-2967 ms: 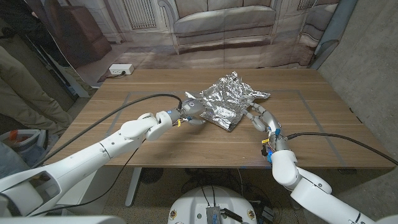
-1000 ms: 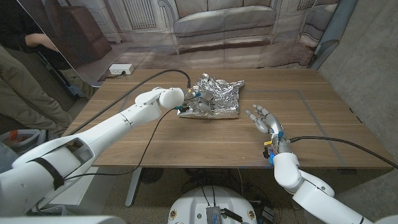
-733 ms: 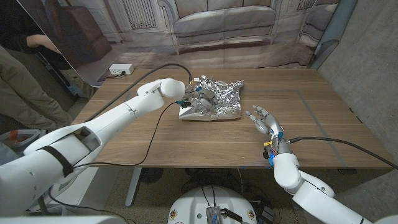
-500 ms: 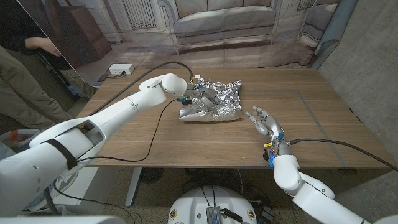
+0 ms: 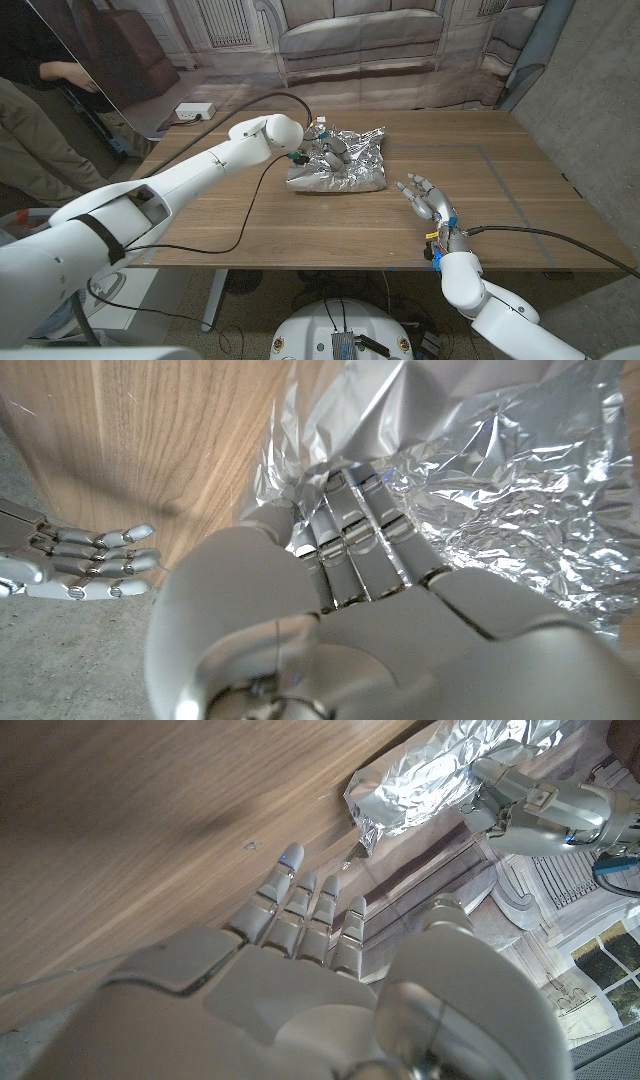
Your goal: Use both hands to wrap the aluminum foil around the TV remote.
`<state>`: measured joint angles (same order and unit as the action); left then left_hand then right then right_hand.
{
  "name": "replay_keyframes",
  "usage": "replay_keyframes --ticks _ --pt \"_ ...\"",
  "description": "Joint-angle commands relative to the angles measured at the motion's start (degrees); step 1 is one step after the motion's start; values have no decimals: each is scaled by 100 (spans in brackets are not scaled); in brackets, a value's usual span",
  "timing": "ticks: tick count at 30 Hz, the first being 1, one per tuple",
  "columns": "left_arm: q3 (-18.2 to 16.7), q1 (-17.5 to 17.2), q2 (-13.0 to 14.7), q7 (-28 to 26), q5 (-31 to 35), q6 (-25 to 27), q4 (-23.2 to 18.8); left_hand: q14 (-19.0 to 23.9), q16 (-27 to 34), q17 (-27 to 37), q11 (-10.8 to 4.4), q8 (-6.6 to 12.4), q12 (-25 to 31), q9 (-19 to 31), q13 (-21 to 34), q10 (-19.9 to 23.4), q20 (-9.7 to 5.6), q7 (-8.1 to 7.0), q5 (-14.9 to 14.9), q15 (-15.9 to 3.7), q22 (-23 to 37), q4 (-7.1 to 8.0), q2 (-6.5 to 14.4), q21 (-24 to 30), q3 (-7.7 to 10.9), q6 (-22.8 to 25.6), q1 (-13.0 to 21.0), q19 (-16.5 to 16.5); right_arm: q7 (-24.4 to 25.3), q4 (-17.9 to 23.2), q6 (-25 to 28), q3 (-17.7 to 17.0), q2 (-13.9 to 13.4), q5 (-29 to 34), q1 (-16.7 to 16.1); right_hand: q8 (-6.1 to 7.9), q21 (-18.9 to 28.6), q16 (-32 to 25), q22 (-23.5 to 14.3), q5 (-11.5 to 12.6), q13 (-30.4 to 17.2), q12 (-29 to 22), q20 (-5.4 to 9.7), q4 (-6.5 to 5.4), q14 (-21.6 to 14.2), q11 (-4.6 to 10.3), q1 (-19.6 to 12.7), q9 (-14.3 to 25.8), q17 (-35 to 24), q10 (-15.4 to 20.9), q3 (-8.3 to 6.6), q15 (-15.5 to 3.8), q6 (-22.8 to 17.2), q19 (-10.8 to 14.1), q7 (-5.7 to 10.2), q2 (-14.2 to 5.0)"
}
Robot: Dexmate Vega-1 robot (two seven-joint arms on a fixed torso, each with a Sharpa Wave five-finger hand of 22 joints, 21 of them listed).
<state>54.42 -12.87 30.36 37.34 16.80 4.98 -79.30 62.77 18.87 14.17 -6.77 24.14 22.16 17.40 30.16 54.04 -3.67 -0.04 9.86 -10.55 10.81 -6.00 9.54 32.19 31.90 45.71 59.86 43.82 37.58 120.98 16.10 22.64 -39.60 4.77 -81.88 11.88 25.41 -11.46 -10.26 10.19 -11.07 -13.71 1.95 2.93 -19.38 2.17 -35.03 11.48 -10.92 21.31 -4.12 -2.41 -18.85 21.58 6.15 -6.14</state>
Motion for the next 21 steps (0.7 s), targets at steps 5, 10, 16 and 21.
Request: replay_keyframes --ticks 5,10,16,21 --pt "268 259 -296 -123 -108 506 673 -143 -116 72 -180 -30 56 56 98 133 73 101 23 12 30 -19 -12 38 76 -9 122 -40 -3 96 117 -62 -35 -45 -82 29 -1 -27 -31 -1 -7 -36 34 36 -56 4 43 12 -16 72 -12 -62 -64 84 -3 0" --pt "437 237 -180 -416 266 592 411 -906 -371 179 -13 -202 -163 74 176 -410 290 126 13 280 49 16 -84 -55 49 -280 33 -535 -17 103 147 -62 -39 -54 -70 28 -4 -28 -31 -1 -7 -37 39 39 -65 10 46 12 -16 77 -14 -58 -66 95 -5 -1" --pt "615 246 -109 -552 657 584 220 -2357 -749 250 162 -730 -896 -94 -85 -1462 562 68 17 715 86 38 -151 -264 -21 -1167 -113 -1516 -34 119 176 -61 -58 -59 -63 31 -8 -26 -31 -1 -7 -35 40 42 -70 6 49 12 -15 79 -14 -59 -80 103 -2 0" --pt "764 235 -23 -586 1062 539 -30 -3151 -850 172 294 -975 -1167 -141 -216 -2211 719 105 11 916 84 51 -229 -433 -110 -1603 -235 -2117 -45 142 202 -73 -71 -75 -67 32 -14 -27 -32 0 -7 -39 42 43 -81 0 53 12 -15 93 -16 -58 -89 108 -8 -3"
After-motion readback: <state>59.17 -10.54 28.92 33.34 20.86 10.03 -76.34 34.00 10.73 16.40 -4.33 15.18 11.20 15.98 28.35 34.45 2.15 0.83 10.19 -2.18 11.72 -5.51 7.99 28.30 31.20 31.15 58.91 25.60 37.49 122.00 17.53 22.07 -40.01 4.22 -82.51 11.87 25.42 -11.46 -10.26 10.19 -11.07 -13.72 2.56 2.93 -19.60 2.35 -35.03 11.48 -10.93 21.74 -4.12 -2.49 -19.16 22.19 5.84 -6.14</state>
